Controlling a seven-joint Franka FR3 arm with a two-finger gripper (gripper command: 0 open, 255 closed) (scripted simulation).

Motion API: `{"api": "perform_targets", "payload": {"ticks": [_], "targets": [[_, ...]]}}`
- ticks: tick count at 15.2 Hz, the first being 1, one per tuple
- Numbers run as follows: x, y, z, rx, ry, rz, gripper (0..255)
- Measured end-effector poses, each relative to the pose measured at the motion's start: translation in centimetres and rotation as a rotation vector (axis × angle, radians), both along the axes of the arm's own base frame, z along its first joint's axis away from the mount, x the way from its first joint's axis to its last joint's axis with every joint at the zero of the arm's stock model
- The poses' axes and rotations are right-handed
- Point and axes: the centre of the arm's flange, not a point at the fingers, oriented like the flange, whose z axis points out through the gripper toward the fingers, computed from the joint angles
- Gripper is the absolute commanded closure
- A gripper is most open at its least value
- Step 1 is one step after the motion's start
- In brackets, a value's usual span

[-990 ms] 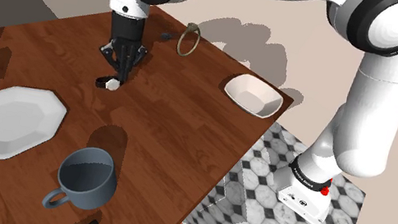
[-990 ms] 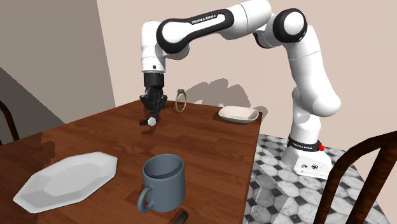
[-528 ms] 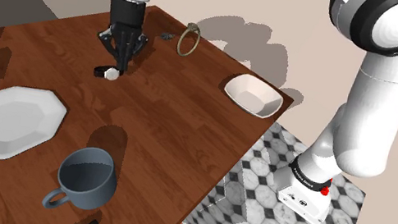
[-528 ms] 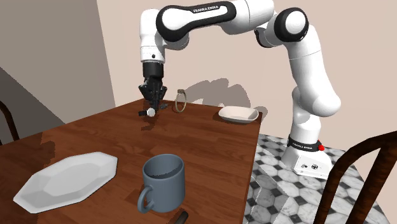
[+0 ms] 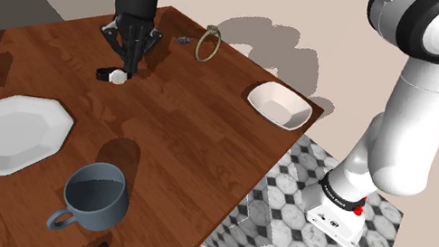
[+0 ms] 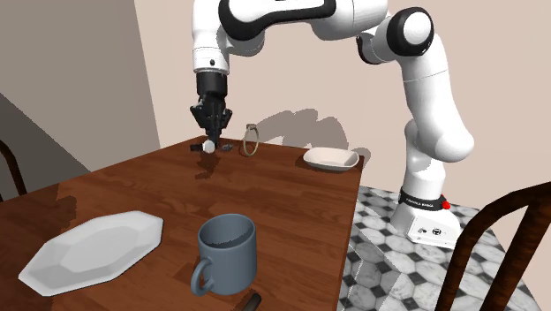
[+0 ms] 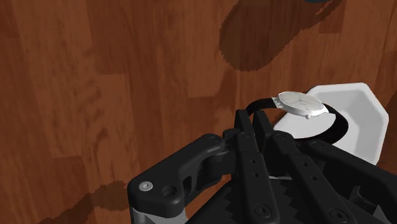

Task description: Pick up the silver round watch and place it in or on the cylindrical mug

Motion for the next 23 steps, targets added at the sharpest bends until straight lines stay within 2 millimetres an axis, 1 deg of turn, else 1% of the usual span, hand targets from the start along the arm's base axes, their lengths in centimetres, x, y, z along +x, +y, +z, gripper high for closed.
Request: {"api": "perform_targets", "payload": {"ticks": [3,6,7,9,10,13,15,16,18,23], "targets": [[-2.7,2.8,0.3,0.0,0.001,0.0,255],[-5.8,5.1,0.3,0.0,0.0,0.0,255],[-6.4,6.0,0.2,0.0,0.0,0.001,255],[-8.7,7.7,0.8,0.0,0.0,0.001,255],[-9.8,8.9,0.6,0.0,0.0,0.001,255],[-12.7,11.2,0.8,-0.001,0.001,0.001,255],[-14.4,13.4,1.2,0.0,0.001,0.001,255],[-15.4,14.4,1.1,0.0,0.0,0.001,255],[-16.2,14.9,0.5,0.0,0.001,0.001,255],[-16.5,15.2,-1.9,0.0,0.001,-0.001,255]]}}
